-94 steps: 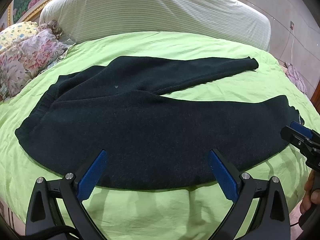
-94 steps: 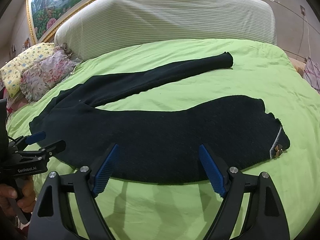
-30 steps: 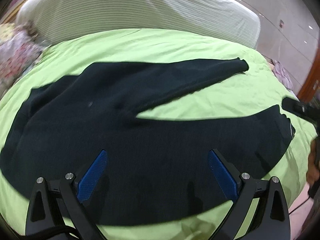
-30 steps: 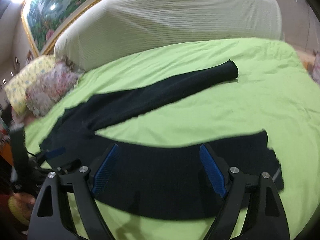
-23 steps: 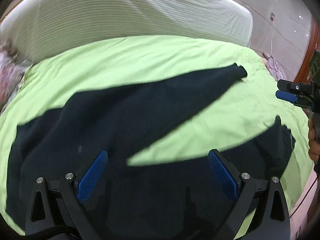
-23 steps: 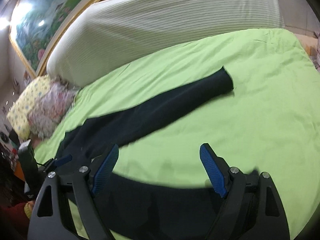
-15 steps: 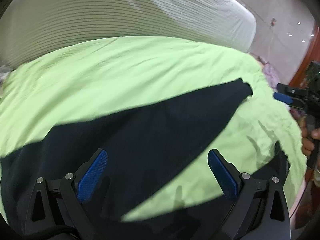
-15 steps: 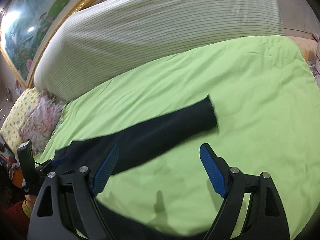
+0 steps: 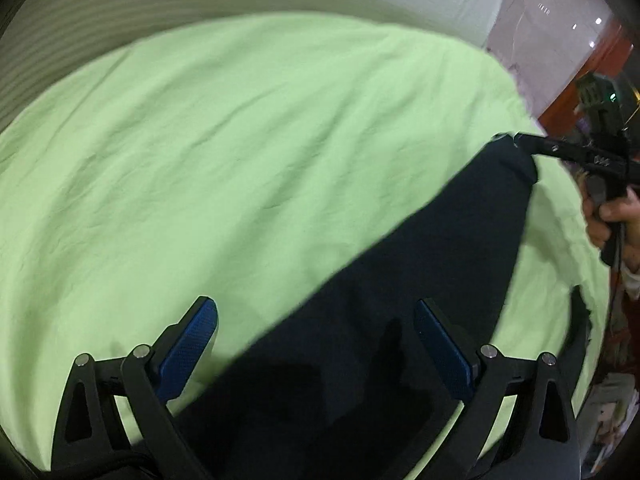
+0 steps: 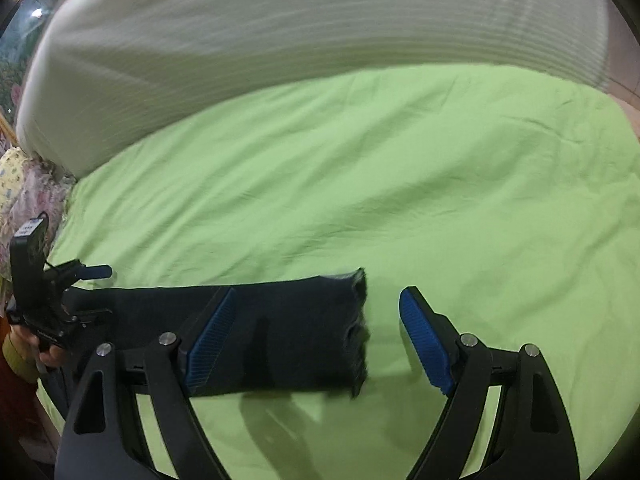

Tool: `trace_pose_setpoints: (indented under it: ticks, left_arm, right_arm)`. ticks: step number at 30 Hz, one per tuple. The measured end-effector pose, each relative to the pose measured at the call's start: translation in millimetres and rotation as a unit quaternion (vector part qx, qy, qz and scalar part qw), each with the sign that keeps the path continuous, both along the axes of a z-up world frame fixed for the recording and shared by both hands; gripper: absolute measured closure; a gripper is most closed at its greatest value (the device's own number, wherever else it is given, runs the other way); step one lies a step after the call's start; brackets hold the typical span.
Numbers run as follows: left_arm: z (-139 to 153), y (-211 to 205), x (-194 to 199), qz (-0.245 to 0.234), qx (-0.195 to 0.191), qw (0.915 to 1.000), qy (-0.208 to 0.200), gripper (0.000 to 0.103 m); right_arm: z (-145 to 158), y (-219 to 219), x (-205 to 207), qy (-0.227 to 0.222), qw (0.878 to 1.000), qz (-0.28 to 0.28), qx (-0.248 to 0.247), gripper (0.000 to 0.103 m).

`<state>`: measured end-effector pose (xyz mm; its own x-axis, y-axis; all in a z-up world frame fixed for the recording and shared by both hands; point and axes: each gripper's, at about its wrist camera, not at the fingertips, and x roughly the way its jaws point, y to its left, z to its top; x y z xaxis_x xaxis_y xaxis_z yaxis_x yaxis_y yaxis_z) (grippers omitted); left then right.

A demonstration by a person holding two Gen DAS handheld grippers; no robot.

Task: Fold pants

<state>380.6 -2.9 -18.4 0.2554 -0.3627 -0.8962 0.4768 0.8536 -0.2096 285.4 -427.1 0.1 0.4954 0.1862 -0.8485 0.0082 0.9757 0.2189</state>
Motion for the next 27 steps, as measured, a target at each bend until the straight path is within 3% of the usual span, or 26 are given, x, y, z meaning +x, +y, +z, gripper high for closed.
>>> trace_pose_setpoints:
  ticks: [2,4,6,7,9,11,14,21,27]
  left_arm:
    - [-5.8,-0.9,8.7,-0.006,-0.001,0.9998,0.017,0.011]
    - [-8.0,-1.7,12.9,-0.018,-0.016,0.9992,0.032,0.013]
    - [-13.5,-10.9,12.2,-0.04,-0.012,0.9983,0.042,0.022]
    - [-17.3,-19.2,9.5,-0.056,0.011,0.9974,0.044,0.031]
    - [-19.7,-32.8,1.3,-0.084,0.037,0.995,0.04,0.045]
    - [-15.6,-46.0,-10.9,-0.118,0.043,0.9915,0.034,0.08]
    - [-7.7,-56.8,-27.1,-0.136,0.071,0.9882,0.003,0.092]
    - [28.4,-36.4,-82.0,-0.132,0.023,0.9905,-0.029,0.098]
    - [40.9,-21.0,-133.5,-0.126,-0.019,0.9911,-0.04,0.099]
  right_arm:
    - [-5.9,-0.6,5.4,0.011,1.0,0.008,0.002,0.023]
    - [-12.4,1.3,9.6,0.029,0.999,0.021,0.009,0.039]
    - [-16.8,1.9,10.1,0.044,0.999,0.023,0.009,0.067]
    - [-16.0,3.2,11.2,0.041,0.999,0.023,-0.006,0.073]
    - [-10.0,4.9,6.4,0.026,0.999,0.025,-0.016,0.097]
    - [0.8,5.9,-2.1,0.002,0.999,0.041,-0.003,0.098]
    - [15.9,10.1,-17.3,-0.021,0.998,0.06,-0.001,0.1]
    - [41.6,-3.2,-67.8,-0.064,0.994,0.082,0.018,0.1]
    - [34.5,-11.1,-118.1,-0.082,0.993,0.079,0.03,0.1]
